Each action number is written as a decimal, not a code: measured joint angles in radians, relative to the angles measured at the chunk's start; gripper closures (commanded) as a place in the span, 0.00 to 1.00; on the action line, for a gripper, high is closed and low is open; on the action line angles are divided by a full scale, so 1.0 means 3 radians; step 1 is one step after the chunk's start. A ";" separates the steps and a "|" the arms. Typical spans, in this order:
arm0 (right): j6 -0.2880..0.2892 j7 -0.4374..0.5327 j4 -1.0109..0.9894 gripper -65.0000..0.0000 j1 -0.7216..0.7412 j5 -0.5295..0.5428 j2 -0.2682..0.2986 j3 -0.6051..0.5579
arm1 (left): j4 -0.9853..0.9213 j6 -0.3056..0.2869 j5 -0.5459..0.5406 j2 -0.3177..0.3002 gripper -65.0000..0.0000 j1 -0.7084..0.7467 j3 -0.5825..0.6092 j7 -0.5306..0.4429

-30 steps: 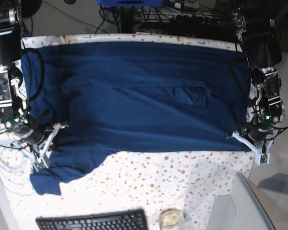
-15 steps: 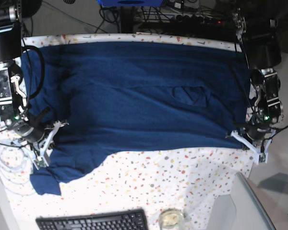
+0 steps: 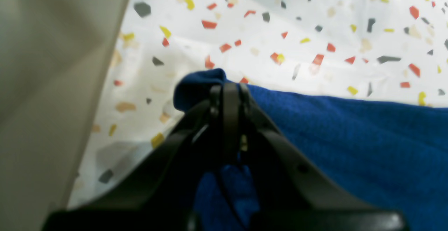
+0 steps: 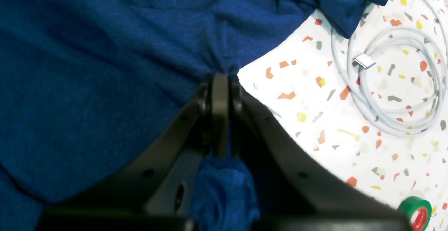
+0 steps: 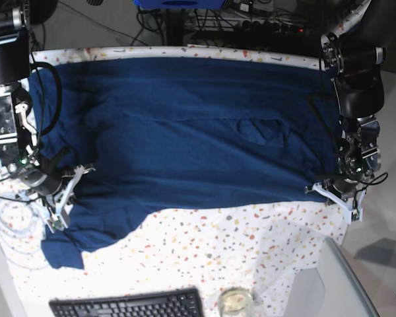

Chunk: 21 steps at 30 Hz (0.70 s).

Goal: Layout the t-shirt on the table in an organized manner, then fold the t-shirt properly
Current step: 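Carry the held edge with both grippers across the shirt toward its middle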

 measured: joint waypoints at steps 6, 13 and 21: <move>0.0000 0.0003 0.0000 1.00 0.0000 -0.0001 0.0001 -0.0003 | -0.0238 0.0001 0.0003 -0.0010 1.00 -0.0079 -0.0001 -0.0225; 0.0000 0.0001 0.0000 1.00 -0.0001 -0.0001 0.0001 -0.0010 | -0.0492 0.0000 0.0258 -0.0003 0.91 -0.0304 -0.0001 -0.0267; 0.0000 0.0003 0.0000 1.00 -0.0001 -0.0001 0.0001 -0.0009 | -0.0492 0.0000 0.0253 -0.0003 0.35 -0.0397 -0.0038 -0.0256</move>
